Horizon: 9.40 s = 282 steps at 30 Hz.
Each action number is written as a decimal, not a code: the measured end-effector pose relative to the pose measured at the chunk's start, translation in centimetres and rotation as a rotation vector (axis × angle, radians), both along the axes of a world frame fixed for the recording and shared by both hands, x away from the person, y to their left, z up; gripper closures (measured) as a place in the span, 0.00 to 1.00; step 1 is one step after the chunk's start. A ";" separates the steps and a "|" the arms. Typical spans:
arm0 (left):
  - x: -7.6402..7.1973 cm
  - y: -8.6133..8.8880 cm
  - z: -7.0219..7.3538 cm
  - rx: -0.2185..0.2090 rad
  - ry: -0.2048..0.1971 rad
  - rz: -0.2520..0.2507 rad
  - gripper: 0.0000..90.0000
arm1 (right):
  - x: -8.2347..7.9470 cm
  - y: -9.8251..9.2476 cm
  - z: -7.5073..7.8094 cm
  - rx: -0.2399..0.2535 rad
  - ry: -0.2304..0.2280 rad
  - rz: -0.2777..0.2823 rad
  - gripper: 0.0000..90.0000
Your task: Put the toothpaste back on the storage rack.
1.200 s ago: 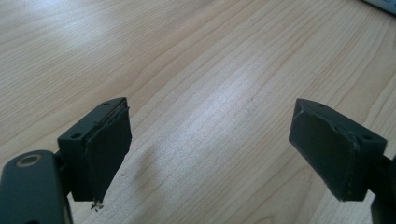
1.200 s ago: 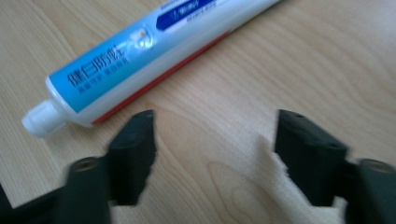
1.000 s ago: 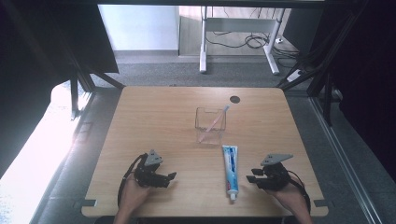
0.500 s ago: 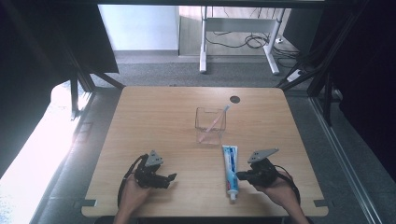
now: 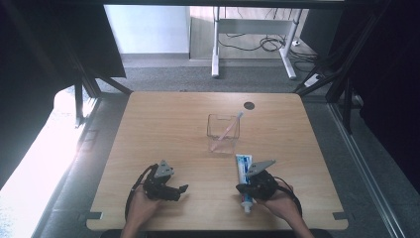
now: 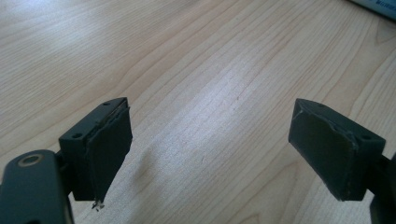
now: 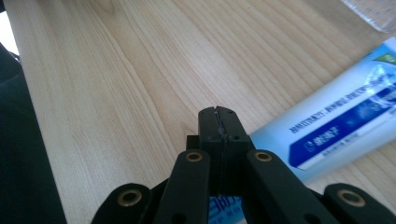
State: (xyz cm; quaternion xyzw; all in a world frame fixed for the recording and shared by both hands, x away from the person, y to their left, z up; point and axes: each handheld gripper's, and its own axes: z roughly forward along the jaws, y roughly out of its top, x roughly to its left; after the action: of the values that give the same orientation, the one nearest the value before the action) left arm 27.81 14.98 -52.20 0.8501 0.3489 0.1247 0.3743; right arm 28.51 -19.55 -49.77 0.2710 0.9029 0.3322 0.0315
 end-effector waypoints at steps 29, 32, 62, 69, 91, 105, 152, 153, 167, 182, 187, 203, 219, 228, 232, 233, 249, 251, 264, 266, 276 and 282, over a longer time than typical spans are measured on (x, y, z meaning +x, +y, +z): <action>0.0 0.1 0.1 -0.019 0.006 -0.006 0.15 | -0.2 -3.3 -0.4 -0.033 0.054 -0.064 0.97; 0.0 0.1 0.1 -0.016 0.008 -0.005 0.15 | -0.2 -3.9 -0.5 -0.037 0.058 -0.074 0.97; 0.0 0.4 0.0 -0.026 0.014 -0.004 0.16 | 3.3 -2.1 0.9 -0.236 0.093 -0.177 0.59; 0.0 0.4 -0.1 -0.018 0.023 -0.006 0.16 | 4.2 -1.0 0.3 -0.281 0.108 -0.190 0.54; 0.0 0.3 -0.2 -0.009 0.023 -0.012 0.16 | 4.7 0.2 0.2 -0.351 0.130 -0.200 0.78; 0.1 0.3 -0.2 -0.020 0.022 -0.011 0.16 | 3.8 -0.5 1.2 -0.287 0.118 -0.167 0.81; -0.1 -0.2 -0.4 -0.055 0.005 -0.065 0.15 | 5.2 -0.8 10.2 -0.054 -0.042 -0.166 0.82; -0.1 -0.2 -0.4 -0.055 0.005 -0.065 0.15 | 5.3 -0.7 10.3 -0.051 -0.044 -0.169 0.82; -0.1 -0.3 -0.5 -0.049 0.008 -0.071 0.15 | 7.2 0.8 11.0 0.002 -0.087 -0.180 0.82; -0.1 -0.1 -0.4 -0.042 0.007 -0.060 0.15 | 9.1 2.4 12.0 0.066 -0.140 -0.182 0.82; -0.1 -0.1 -0.3 -0.038 0.007 -0.061 0.15 | 9.7 3.0 12.2 0.073 -0.165 -0.181 0.82; -0.1 0.0 -0.2 -0.041 -0.003 -0.056 0.15 | 12.2 4.4 13.0 0.127 -0.213 -0.204 0.82; -0.1 0.3 0.0 -0.057 -0.011 -0.057 0.15 | 14.5 6.1 13.0 0.155 -0.243 -0.219 0.82; -0.1 0.4 -0.1 -0.057 -0.007 -0.055 0.15 | 16.1 7.1 12.5 0.175 -0.255 -0.219 0.82; -0.1 0.4 -0.1 -0.060 -0.007 -0.054 0.15 | 16.6 7.5 12.1 0.179 -0.257 -0.223 0.82; -0.1 0.4 -0.1 -0.060 -0.007 -0.054 0.15 | 16.8 7.6 12.0 0.180 -0.258 -0.224 0.82; -0.1 0.5 -0.2 -0.061 -0.002 -0.055 0.15 | 18.3 7.7 9.0 0.166 -0.257 -0.224 0.82; -0.1 0.5 -0.2 -0.062 -0.001 -0.055 0.15 | 18.3 7.7 8.7 0.162 -0.258 -0.219 0.82; 0.0 0.3 -0.4 -0.055 0.008 -0.064 0.15 | 18.2 7.4 6.8 0.155 -0.251 -0.188 0.82; 0.0 0.3 -0.4 -0.055 0.008 -0.065 0.15 | 18.2 7.3 6.5 0.151 -0.249 -0.181 0.82; 0.0 0.2 -0.5 -0.054 0.012 -0.065 0.15 | 18.0 7.2 5.2 0.138 -0.242 -0.148 0.81; 0.0 0.2 -0.5 -0.050 0.012 -0.068 0.15 | 18.1 6.8 5.1 0.156 -0.211 -0.146 0.80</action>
State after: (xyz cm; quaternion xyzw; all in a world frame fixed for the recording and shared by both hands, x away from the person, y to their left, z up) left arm 27.82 15.15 -52.74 0.8525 0.3253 0.0980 0.3973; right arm 46.62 -12.78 -44.69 0.3011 0.8439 0.4248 0.1290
